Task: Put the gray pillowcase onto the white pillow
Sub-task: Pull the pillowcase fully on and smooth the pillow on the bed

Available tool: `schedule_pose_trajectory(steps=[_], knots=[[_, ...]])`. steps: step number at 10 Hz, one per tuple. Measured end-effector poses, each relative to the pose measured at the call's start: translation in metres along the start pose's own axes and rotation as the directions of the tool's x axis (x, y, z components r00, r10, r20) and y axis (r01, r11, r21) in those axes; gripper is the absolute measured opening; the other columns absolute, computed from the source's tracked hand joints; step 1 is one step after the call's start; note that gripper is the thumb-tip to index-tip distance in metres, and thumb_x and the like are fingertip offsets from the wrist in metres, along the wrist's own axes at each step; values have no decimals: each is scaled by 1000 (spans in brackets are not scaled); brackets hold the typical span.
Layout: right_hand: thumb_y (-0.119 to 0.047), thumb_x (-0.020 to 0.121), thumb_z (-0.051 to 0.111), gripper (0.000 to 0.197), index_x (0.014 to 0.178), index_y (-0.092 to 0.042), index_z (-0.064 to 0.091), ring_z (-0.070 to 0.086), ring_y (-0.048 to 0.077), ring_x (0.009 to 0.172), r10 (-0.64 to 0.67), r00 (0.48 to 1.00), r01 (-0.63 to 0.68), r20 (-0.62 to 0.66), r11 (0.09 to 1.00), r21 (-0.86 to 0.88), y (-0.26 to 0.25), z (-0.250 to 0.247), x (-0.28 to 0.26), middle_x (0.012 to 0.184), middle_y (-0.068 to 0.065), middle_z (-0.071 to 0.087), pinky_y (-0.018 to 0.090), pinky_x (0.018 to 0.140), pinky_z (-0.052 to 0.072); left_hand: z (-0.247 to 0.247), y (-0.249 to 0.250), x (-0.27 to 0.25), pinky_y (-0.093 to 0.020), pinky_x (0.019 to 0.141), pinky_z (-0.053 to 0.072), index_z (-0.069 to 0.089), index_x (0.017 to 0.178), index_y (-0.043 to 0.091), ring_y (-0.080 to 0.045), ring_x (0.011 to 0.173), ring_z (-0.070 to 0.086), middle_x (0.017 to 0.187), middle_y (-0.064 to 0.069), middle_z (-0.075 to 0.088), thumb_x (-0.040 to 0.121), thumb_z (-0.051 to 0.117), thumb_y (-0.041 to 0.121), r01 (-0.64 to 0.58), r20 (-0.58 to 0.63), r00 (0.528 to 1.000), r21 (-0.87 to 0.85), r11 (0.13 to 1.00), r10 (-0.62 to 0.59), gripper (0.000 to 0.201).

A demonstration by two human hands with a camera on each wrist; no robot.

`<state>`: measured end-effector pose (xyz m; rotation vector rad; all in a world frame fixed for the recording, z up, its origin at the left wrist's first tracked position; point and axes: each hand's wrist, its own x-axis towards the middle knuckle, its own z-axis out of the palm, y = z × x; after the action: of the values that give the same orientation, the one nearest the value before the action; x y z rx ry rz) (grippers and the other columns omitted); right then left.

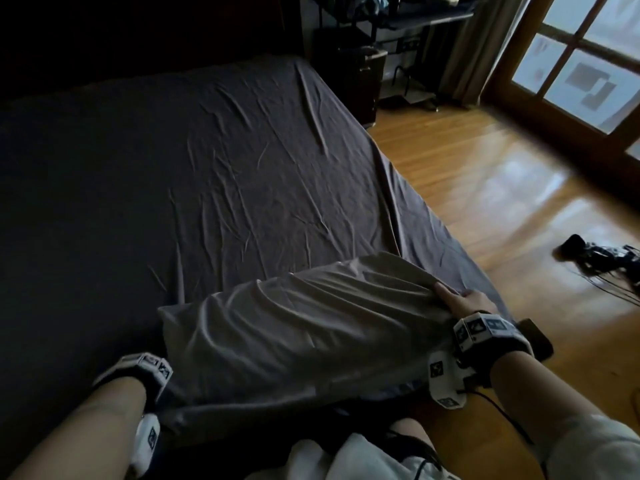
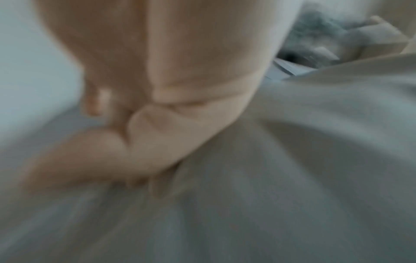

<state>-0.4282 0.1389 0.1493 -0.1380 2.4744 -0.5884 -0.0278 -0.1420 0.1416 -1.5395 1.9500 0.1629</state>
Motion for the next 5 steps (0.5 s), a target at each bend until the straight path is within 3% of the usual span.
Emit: schedule_pose_trajectory(steps=[1, 2, 3, 4, 5], knots=[[-61, 74, 61, 49, 79, -12, 60, 54, 27, 71, -18, 990, 30, 138, 996, -83, -3, 15, -5, 83, 10, 60, 28, 65, 39, -16, 28, -41, -41, 111, 32, 10, 148, 14, -27, 140, 27, 155, -6, 20, 85, 55, 21, -40, 142, 989, -10, 999, 41, 77], [-47, 69, 73, 40, 77, -8, 64, 56, 22, 64, -3, 965, 24, 261, 997, -76, 2, 43, -6, 70, 8, 61, 27, 58, 43, 17, 60, -25, -45, 116, 20, 17, 146, 17, -31, 143, 16, 156, -12, 11, 79, 54, 39, 24, 235, 970, -363, 932, 67, 80], [-43, 71, 74, 44, 91, -5, 61, 57, 26, 76, 23, 938, -1, 346, 998, -65, 11, 75, -6, 80, 9, 61, 29, 69, 42, 48, 108, -31, -47, 118, 2, 5, 147, 30, -31, 144, -12, 155, -11, -18, 82, 60, 46, 31, 217, 969, -569, 822, 114, 87], [-38, 80, 66, 35, 91, -5, 62, 57, 26, 81, -33, 956, 37, 292, 999, -5, 19, 81, 3, 84, 14, 62, 28, 69, 37, 72, 127, -47, -53, 116, -4, -6, 145, 37, -31, 140, -25, 151, -8, -31, 75, 56, 64, 28, 183, 980, -525, 851, 81, 97], [-18, 88, 57, 25, 104, -1, 65, 58, 33, 96, 6, 997, -13, 80, 997, 79, 40, 49, 25, 101, 25, 63, 29, 72, 32, 83, 124, -41, -57, 114, 0, -10, 144, 39, -33, 141, -23, 152, -7, -29, 73, 54, 68, 8, 151, 986, -473, 881, 73, 99]])
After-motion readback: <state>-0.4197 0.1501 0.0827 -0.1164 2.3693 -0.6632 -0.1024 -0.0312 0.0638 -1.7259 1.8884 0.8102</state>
